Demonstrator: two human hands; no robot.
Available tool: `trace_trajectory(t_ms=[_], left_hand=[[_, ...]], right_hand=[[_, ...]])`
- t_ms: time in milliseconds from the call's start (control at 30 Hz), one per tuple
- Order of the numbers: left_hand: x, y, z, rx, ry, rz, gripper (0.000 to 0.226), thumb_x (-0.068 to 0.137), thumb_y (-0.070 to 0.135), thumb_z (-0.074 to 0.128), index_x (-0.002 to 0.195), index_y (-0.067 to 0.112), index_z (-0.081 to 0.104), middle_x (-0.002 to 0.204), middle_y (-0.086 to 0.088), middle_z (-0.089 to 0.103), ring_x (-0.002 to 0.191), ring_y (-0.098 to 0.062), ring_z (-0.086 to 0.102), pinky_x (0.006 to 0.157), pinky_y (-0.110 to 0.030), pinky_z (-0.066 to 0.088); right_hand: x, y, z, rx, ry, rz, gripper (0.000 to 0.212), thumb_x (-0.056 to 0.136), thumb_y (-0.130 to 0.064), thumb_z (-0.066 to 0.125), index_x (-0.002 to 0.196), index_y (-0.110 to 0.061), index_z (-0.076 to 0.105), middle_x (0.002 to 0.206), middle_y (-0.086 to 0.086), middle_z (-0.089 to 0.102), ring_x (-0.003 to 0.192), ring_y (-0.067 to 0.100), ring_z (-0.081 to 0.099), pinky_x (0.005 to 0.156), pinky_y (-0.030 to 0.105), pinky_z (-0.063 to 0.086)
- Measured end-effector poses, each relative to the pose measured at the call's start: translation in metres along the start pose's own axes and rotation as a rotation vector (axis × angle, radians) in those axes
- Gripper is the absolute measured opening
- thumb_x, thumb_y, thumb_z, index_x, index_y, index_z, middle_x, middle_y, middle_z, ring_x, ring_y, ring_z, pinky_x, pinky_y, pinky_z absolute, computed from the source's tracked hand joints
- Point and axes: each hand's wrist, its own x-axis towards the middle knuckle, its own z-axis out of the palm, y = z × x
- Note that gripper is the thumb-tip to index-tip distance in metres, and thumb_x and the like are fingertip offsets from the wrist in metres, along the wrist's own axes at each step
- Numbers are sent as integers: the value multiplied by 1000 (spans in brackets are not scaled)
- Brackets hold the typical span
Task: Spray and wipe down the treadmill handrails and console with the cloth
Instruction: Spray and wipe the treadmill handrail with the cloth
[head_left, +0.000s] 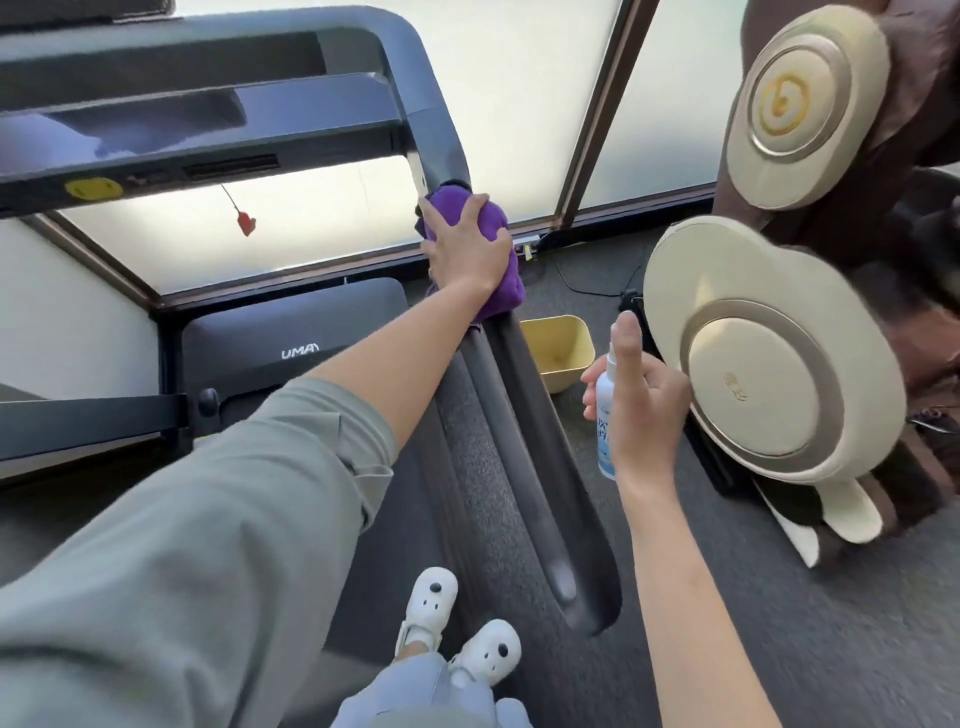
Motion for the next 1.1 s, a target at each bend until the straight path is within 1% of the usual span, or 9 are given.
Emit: trace_trajectory(t_ms=[67,167,333,467,600,800,867,967,1100], left_hand=[[-9,-4,-1,7,-2,21,51,90,35,58,139,40,45,163,-7,-5,138,-44,25,109,-47,33],[-37,-11,3,-31,-20,46,54,86,33,60,137,42,46,162,-5,-2,135,-43,29,105,-44,36],[-113,-27,20,-117,-11,85,54,86,30,63,136,44,48,161,-4,3,129,-41,36,102,-38,36],[-185,-44,36,-186,5,144,57,83,28,67,134,44,49,161,-1,5,133,-36,34,103,-38,36],[-239,-56,52,-171,0,146,59,82,30,68,135,46,47,161,1,4,128,-32,38,98,-37,41],[-189,-40,46,-143,32,84,49,85,29,64,131,39,52,159,-4,9,128,-36,35,98,-41,40],[-161,-33,38,-113,41,70,49,85,30,64,132,37,52,158,-6,11,126,-39,37,97,-41,40],[-139,-26,31,-33,33,57,49,85,31,62,132,38,50,158,-6,9,125,-42,37,97,-42,39],[-146,-26,33,15,55,64,51,85,30,62,133,41,49,158,-5,10,124,-42,38,97,-42,40]], right_hand=[[-3,2,-10,19,23,-11,70,75,-82,44,44,-21,59,40,0,52,43,13,51,69,36,48],[-11,6,-25,10,39,-27,70,77,-81,45,44,-21,58,41,0,53,42,12,51,69,38,48],[-24,10,-42,-7,44,-47,71,78,-81,44,46,-19,58,41,-1,53,42,14,51,70,43,50],[-32,20,-50,-35,31,-42,76,78,-83,43,50,-15,60,42,2,54,46,18,53,71,46,51],[-33,29,-56,-51,19,-20,73,79,-83,44,48,-18,60,43,3,55,46,17,53,73,47,53],[-20,26,-51,-158,12,-20,77,75,-86,39,52,-15,59,43,-1,56,45,16,54,74,48,54],[-15,25,-44,-186,0,-41,74,76,-85,39,50,-19,58,43,-2,57,46,17,55,72,47,54],[-7,25,-36,-228,-35,-85,71,77,-85,36,44,-26,55,44,-5,58,50,18,57,69,40,50],[7,30,-35,-283,-112,-135,75,76,-87,29,44,-24,54,44,-7,58,50,15,58,64,32,44]])
